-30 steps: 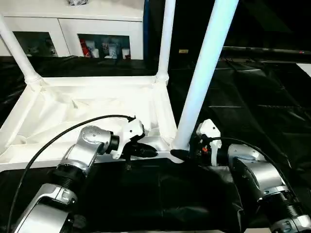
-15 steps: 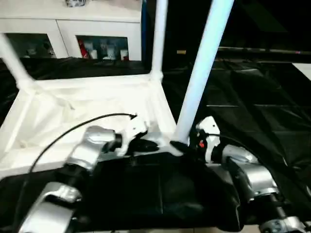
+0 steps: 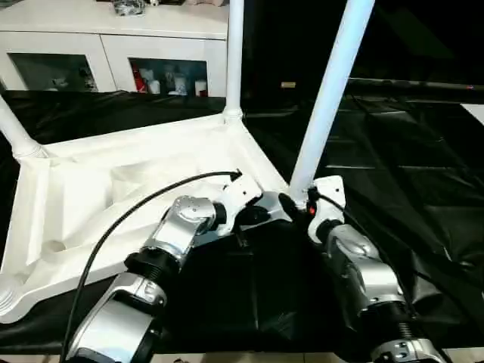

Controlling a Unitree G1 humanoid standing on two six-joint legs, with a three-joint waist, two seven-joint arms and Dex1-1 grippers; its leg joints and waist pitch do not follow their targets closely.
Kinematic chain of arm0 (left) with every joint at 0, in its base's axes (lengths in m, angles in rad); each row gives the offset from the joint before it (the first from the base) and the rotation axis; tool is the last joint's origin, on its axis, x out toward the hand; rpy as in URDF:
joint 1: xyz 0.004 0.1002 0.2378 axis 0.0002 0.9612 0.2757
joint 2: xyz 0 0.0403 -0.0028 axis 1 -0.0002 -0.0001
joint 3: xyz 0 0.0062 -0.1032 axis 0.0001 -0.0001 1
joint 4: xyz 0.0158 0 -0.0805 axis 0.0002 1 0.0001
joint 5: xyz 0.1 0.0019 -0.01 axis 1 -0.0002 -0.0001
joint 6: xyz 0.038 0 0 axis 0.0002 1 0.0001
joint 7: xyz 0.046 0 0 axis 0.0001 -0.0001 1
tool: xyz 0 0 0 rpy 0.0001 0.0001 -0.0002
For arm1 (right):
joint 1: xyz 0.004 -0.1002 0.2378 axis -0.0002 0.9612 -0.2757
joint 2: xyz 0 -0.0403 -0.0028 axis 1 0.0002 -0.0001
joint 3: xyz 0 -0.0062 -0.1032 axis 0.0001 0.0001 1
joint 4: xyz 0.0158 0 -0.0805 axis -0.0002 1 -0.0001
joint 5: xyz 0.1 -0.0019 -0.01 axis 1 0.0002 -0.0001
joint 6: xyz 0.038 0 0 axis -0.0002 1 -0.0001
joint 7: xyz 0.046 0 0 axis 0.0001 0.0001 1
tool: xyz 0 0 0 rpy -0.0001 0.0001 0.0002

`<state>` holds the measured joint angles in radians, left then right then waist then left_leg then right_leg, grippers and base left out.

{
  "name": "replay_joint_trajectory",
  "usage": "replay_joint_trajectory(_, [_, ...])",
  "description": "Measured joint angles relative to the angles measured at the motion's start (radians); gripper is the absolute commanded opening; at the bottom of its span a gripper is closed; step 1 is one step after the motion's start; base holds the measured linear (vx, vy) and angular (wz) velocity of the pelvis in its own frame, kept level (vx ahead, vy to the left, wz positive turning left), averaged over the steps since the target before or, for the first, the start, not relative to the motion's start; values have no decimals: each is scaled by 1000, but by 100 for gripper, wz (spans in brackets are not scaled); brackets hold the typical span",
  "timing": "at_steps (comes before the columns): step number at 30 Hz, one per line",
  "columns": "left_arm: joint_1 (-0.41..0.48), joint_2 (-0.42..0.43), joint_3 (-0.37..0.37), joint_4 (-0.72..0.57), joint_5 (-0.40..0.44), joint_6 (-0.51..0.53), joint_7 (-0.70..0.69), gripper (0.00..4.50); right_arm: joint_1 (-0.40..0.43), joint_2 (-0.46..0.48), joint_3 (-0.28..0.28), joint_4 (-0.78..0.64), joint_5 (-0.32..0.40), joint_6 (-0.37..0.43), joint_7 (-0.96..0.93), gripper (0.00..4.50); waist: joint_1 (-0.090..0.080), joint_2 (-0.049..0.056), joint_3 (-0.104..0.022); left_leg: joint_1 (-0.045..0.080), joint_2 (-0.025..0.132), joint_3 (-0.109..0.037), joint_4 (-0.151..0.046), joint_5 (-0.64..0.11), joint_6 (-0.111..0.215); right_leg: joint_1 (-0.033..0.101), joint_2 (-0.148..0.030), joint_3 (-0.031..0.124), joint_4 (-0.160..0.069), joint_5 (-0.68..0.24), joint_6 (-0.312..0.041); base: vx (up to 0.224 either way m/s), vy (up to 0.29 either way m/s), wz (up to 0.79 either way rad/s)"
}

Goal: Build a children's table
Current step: Rotate leg to tighten

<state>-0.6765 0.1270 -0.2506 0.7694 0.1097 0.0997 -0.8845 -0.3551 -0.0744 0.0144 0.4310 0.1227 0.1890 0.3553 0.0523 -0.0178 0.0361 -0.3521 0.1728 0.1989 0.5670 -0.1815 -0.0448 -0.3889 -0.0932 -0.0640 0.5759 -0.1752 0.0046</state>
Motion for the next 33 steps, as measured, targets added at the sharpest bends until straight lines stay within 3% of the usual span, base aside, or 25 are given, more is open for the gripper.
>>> replay_joint_trajectory(4, [17,65,5,-16,-34,-30,-103,0,3,-84,54,-35,23,31,179,383,-1,1,1,0,1,0,-4,0,0,-2,1,-1,2,1,-1,0,0,0])
replay_joint_trajectory(9, [59,135,3,-82,-70,-44,-263,0,7,-184,122,-75,36,35,375,383,7,2,1,0,2,0,-7,0,0,-2,1,-2,2,3,-5,0,0,0])
replay_joint_trajectory(14, [93,205,1,-127,-108,-47,-382,0,22,-255,151,-138,88,75,580,383,6,2,1,-2,2,1,-6,0,0,-3,1,-1,2,0,-5,0,0,0])
replay_joint_trajectory(20, [102,227,9,-129,-116,-58,-412,0,23,-281,179,-141,88,79,622,383,2,1,1,-1,2,1,-6,0,0,-4,1,-1,4,1,-5,0,0,0])
replay_joint_trajectory(33, [116,241,11,-153,-125,-45,-419,0,17,-272,176,-130,88,72,618,285,-2,1,2,-2,2,1,-6,0,0,-6,2,-1,4,1,-5,0,0,0])
